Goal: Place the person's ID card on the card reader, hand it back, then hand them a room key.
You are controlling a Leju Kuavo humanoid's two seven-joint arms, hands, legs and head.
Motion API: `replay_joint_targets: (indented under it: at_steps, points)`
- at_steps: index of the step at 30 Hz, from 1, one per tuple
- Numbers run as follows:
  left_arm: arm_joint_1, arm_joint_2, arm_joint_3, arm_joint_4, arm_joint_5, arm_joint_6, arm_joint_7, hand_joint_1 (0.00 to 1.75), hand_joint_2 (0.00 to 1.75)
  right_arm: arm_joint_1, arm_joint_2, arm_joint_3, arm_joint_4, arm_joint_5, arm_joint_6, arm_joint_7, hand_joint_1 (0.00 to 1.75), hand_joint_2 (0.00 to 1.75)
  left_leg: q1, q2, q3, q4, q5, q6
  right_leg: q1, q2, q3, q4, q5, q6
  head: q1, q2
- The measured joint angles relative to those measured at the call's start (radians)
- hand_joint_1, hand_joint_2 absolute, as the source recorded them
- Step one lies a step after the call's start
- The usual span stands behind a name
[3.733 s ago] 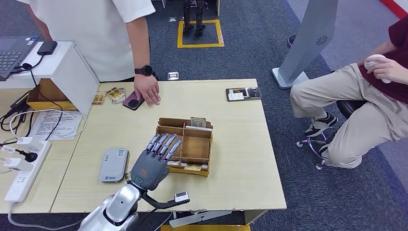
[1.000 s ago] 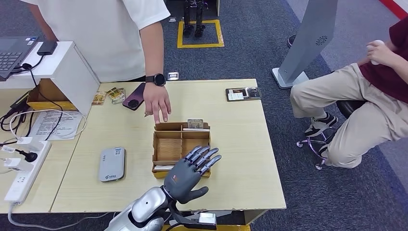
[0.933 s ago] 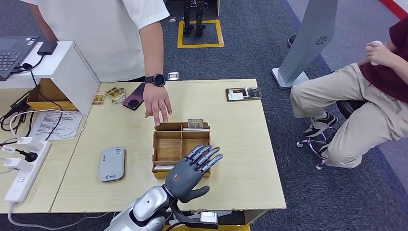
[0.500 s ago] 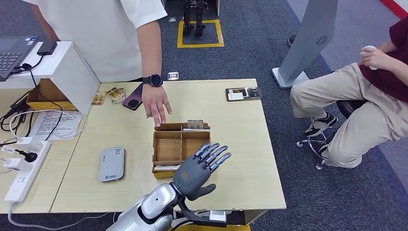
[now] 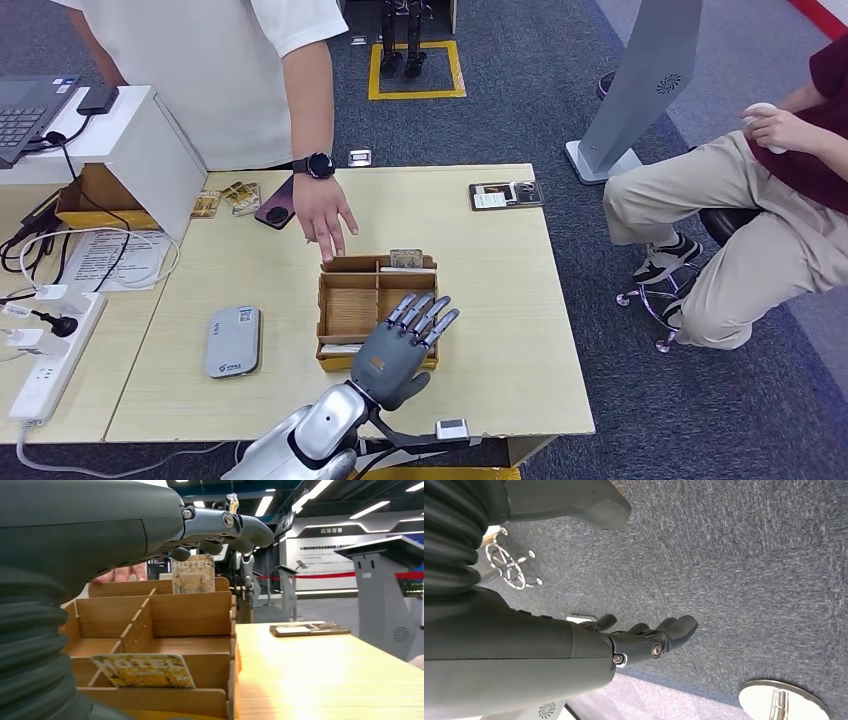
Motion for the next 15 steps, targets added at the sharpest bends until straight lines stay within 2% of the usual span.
replay_joint_targets:
  at_steps: [15]
  points:
    - [0.002,0.011,0.001,0.017,-0.048,0.006,0.043,0.02,1.75,0.007,0.0,0.0,0.0,-0.009,-0.002,-0.002,0.0,1.75,0.0,0.0,0.0,0.0,0.0,0.0,0.0,0.0,0.0,0.0,0.0,0.0,0.0,0.0]
